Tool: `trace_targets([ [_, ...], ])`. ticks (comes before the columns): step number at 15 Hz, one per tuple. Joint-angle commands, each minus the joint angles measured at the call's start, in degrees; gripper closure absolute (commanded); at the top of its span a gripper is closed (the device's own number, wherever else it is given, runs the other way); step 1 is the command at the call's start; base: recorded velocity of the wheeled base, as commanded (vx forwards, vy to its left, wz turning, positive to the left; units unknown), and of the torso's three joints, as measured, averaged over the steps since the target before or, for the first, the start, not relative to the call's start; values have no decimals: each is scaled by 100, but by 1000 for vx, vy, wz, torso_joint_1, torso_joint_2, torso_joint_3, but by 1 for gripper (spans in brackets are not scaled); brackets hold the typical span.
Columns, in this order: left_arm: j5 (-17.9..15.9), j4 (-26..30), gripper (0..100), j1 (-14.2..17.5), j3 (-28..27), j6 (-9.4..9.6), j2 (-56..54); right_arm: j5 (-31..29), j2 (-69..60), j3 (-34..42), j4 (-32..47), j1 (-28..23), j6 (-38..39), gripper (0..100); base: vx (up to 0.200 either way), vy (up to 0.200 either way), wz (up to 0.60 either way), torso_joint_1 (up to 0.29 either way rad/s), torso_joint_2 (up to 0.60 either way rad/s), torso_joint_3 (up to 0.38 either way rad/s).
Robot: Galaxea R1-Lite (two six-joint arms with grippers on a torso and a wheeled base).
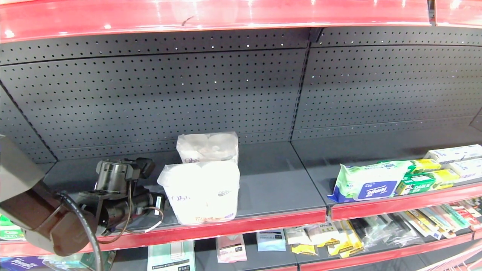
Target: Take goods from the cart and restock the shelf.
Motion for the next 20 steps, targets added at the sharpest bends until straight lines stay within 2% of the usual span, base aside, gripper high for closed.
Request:
trace_targets([
  [1, 2, -10, 0, 4, 8, -2, -16, 2, 5, 0, -1, 1, 0, 0, 0, 0, 0, 0, 0, 0],
  [9, 2, -10, 0, -84, 8, -11, -7, 2, 5, 0, -1, 1, 0, 0, 0, 0, 0, 0, 0, 0],
  [13, 72, -18, 0, 4, 43, -11, -121, 2, 5, 0, -1, 1, 0, 0, 0, 0, 0, 0, 0, 0],
  [15, 81, -185, 0, 110, 87, 16, -464, 2, 5, 0, -1, 1, 0, 0, 0, 0, 0, 0, 0, 0],
  [18, 81, -203, 0, 136, 439, 33, -1238, 2, 5, -9, -1, 1, 9, 0, 0, 0, 0, 0, 0, 0],
  [20, 81, -150, 0, 118, 1019, 104, -2451, 10, 5, 0, -1, 1, 9, 0, 0, 0, 0, 0, 0, 0],
])
